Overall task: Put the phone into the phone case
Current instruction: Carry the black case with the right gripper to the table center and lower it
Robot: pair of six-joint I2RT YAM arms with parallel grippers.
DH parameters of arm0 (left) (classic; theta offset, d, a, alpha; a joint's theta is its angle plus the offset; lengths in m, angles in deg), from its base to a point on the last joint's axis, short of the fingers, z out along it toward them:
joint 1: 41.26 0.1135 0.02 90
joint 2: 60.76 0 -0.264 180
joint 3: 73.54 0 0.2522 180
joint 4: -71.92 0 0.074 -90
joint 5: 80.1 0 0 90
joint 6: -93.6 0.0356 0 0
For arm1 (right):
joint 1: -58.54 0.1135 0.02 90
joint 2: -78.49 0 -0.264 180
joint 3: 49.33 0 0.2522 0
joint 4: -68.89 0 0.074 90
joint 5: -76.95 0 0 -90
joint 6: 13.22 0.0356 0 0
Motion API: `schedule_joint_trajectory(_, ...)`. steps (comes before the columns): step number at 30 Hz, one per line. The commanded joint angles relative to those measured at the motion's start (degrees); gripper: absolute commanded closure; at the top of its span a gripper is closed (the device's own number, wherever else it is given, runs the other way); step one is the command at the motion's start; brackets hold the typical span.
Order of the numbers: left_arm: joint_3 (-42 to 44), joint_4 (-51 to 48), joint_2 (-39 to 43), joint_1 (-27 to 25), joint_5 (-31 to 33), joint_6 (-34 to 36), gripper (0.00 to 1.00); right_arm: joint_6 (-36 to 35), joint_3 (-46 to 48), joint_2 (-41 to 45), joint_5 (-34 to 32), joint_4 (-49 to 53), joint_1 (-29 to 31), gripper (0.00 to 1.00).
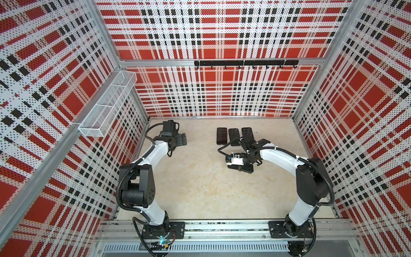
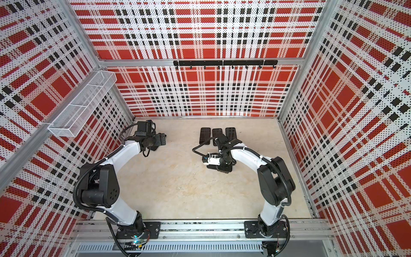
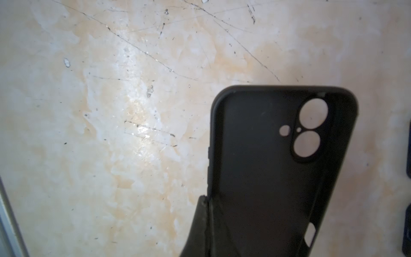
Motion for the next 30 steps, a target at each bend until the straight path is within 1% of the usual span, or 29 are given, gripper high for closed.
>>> schedule_joint_trajectory(1,-2.43,-0.94,-1.16,0.25,1.10,1.10,0.02,-7.00,-1.88,-3.25,-1.84,1.24,2.62,1.00)
schedule_joint_trajectory(3,-2.50,-1.08,-1.52,0.29,1.40,1.20,0.02,-7.09,-2.88,-4.66,-1.43,0.19,3.68,1.00)
schedule_joint_trajectory(7,-2.85,-1.48,-1.78,0.47,1.33,1.41,0.02,-6.98,-5.72,-7.76,-3.64,0.47,4.53,1.00)
schedule_joint_trajectory(9,-2.86,-1.66,-1.80,0.59,1.16,1.48,0.02,-6.47,-6.29,-9.24,-3.56,0.69,4.59,1.00)
schedule_joint_trajectory(10,-2.86,-1.63,-1.79,0.60,1.22,1.52,0.02,-6.38,-6.31,-9.73,-3.42,0.69,4.64,0.99)
schedule_joint_trajectory(13,-3.01,-1.92,-1.77,0.86,1.02,1.58,0.02,-4.93,-5.74,-11.43,-3.85,0.00,5.06,0.88)
schedule_joint_trajectory(14,-3.08,-1.90,-1.68,0.89,0.84,1.55,0.02,-4.45,-5.53,-11.85,-3.86,-0.37,5.20,0.81)
schedule_joint_trajectory(15,-3.04,-1.90,-1.64,0.95,0.72,1.56,0.02,-4.09,-5.11,-12.10,-3.70,-0.89,5.35,0.66)
schedule_joint_trajectory(16,-3.03,-1.91,-1.73,0.98,0.58,1.55,0.02,-4.06,-4.75,-12.04,-3.68,-1.22,5.51,0.44)
schedule_joint_trajectory(17,-3.06,-1.95,-1.74,0.96,0.54,1.57,0.02,-4.34,-4.24,-11.63,-3.67,-1.60,5.78,0.04)
schedule_joint_trajectory(18,-3.16,-1.98,-1.78,0.91,0.50,1.55,0.02,-4.53,-3.76,-11.03,-3.68,-2.25,5.78,0.00)
schedule_joint_trajectory(21,-3.25,-2.19,-1.62,1.04,0.35,1.73,0.02,-4.91,-2.96,-8.81,-4.40,-2.91,5.81,0.00)
schedule_joint_trajectory(25,-3.29,-2.38,-1.62,1.08,0.35,1.90,0.02,-3.34,-3.50,-4.13,-5.17,-2.67,5.85,0.00)
schedule_joint_trajectory(30,-3.41,-2.59,-1.90,1.13,0.69,2.23,0.02,1.30,-0.51,4.88,-5.02,-6.27,5.62,0.00)
